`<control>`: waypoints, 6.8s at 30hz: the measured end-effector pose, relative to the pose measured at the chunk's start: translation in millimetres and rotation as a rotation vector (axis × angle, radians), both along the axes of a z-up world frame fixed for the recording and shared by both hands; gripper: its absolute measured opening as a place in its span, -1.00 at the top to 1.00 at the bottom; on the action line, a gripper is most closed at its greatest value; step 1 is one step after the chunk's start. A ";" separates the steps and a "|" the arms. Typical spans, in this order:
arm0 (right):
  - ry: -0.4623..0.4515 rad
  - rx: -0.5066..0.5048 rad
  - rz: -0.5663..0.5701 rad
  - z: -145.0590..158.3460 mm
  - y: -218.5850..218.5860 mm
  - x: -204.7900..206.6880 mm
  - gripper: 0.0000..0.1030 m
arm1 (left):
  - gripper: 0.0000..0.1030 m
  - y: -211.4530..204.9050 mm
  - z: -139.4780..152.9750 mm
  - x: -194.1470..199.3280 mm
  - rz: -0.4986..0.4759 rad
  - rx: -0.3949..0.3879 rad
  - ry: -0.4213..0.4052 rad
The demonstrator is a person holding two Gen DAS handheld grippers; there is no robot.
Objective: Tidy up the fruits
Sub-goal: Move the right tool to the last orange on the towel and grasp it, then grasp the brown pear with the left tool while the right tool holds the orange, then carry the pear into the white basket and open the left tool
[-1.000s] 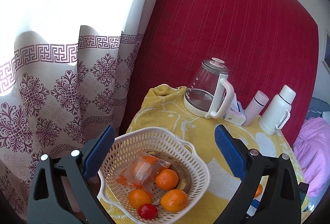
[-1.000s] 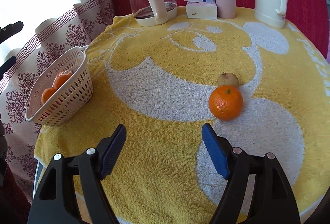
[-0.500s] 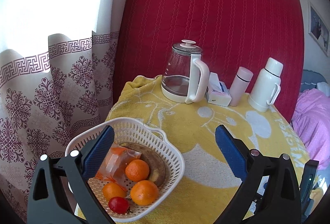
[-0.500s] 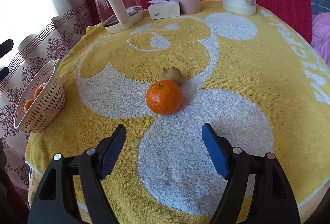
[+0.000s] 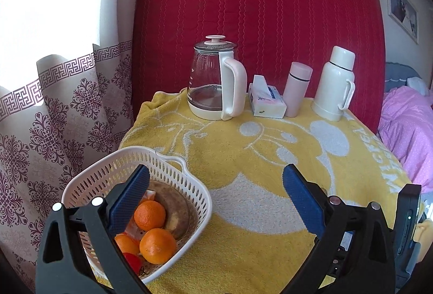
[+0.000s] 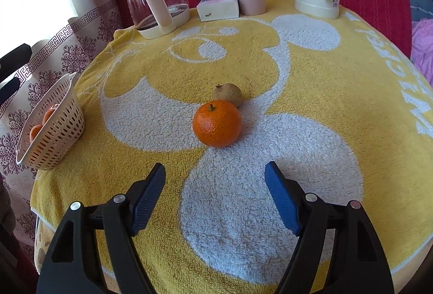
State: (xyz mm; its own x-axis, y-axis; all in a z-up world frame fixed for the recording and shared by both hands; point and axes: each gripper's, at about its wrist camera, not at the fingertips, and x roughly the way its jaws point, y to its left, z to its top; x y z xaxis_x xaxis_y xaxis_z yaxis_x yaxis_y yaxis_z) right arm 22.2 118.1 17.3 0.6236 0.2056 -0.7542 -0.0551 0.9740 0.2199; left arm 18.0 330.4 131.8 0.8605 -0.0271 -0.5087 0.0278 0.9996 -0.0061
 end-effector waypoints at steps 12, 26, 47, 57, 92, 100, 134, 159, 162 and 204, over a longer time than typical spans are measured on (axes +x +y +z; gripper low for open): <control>-0.006 -0.077 -0.008 4.9 9.8 29.7 -0.46 | -0.94 -15.0 -12.9 5.9 -0.034 0.049 0.031; -0.006 -0.131 -0.017 2.5 7.0 42.7 0.21 | -0.94 -14.5 -20.1 10.7 -0.016 0.084 0.043; -0.020 -0.056 -0.072 -4.0 -86.2 17.2 0.21 | -0.94 -135.4 -76.4 34.7 -0.265 0.214 0.157; -0.019 -0.026 -0.067 -5.0 -87.9 18.6 0.17 | -0.19 -165.5 -110.6 83.5 -0.357 0.125 0.334; -0.037 -0.052 -0.075 -4.2 -84.9 15.5 0.16 | 0.42 -151.7 -108.7 38.0 -0.276 0.122 0.198; -0.046 -0.039 -0.077 -3.6 -86.4 13.9 0.17 | 0.42 -138.5 -102.2 28.1 -0.223 0.108 0.170; -0.108 0.025 -0.006 5.1 -81.4 3.8 0.22 | 0.42 -116.2 -88.6 19.6 -0.140 0.069 0.131; -0.125 0.016 0.003 7.3 -78.3 0.7 0.22 | 0.42 -28.9 -21.1 -9.0 0.066 -0.002 0.010; -0.123 0.017 0.002 7.4 -78.9 1.1 0.22 | 0.42 -5.0 -14.0 -8.7 0.112 -0.024 0.006; -0.123 0.143 0.087 37.4 -34.2 0.9 0.22 | -0.94 126.5 20.9 -29.3 0.379 -0.148 -0.071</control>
